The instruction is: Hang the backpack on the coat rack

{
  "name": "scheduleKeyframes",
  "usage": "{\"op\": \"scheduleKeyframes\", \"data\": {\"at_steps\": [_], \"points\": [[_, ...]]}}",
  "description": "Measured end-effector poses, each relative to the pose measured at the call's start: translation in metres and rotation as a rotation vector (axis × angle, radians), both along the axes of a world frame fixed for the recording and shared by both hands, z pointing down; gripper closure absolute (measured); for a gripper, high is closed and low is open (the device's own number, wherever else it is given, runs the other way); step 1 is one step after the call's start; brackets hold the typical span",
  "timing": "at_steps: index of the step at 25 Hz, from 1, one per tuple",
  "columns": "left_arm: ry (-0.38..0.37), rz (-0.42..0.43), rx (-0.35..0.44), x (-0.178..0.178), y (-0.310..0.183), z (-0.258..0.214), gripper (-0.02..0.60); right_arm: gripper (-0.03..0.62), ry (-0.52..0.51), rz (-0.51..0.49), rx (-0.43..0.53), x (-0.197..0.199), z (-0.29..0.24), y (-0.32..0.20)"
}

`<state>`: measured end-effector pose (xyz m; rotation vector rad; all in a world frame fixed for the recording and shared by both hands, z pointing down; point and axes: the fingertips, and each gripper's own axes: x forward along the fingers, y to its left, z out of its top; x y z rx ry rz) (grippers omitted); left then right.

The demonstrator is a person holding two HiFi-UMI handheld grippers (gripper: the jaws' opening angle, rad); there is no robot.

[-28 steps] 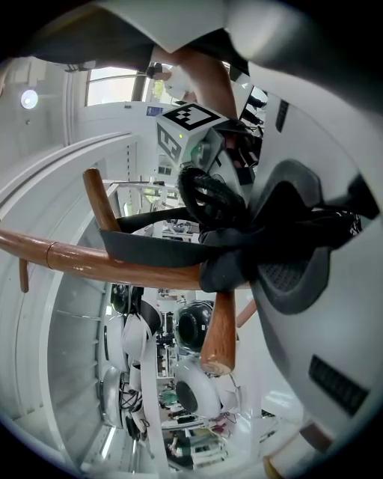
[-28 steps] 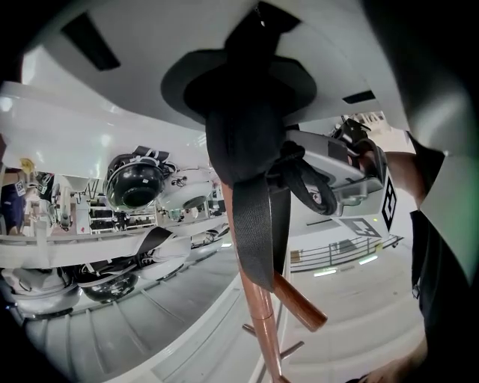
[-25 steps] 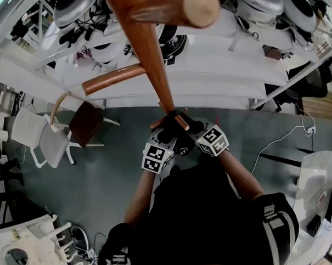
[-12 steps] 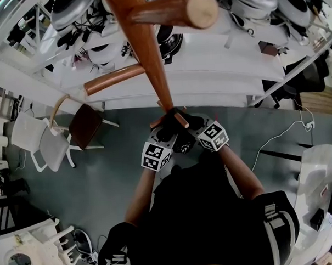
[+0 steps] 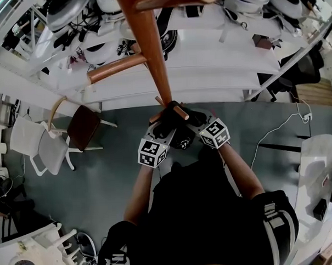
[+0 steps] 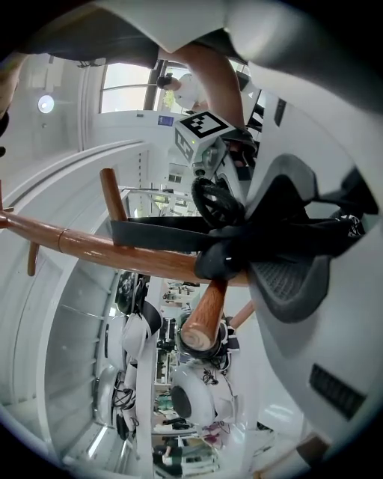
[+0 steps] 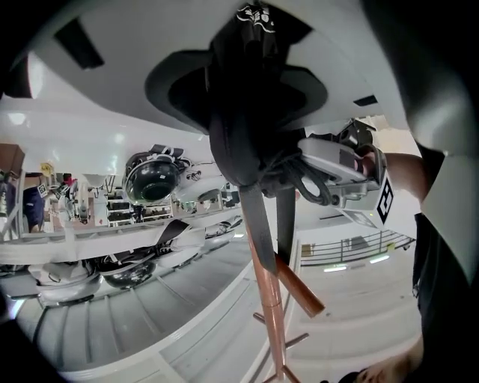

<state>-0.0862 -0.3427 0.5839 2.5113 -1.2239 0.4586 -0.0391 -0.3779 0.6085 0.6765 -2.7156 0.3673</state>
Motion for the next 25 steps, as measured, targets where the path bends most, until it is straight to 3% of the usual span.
{"op": "scheduleKeyframes", "data": {"at_steps": [9,14,17,21,25], "points": [[0.035,0.023,0.001,-0.014,0.028,0.000,0.426,0.375,-0.032,0.134,0.000,0.025,-0.002,0.024],[0.040,0.054,0.004,-0.021,0.048,0.002,0.447,0.461,-0.037,0.177,0.017,0.030,0.002,0.052],[0.065,0.110,0.008,-0.021,0.063,0.001,0.515,0.476,-0.056,0.183,0.028,0.027,0.000,0.069],[0.066,0.182,0.023,-0.018,0.081,0.002,0.538,0.571,-0.066,0.204,0.043,0.022,-0.002,0.088],[0.054,0.218,0.014,-0.020,0.093,0.009,0.543,0.579,-0.112,0.227,0.026,0.015,-0.003,0.104]]}}
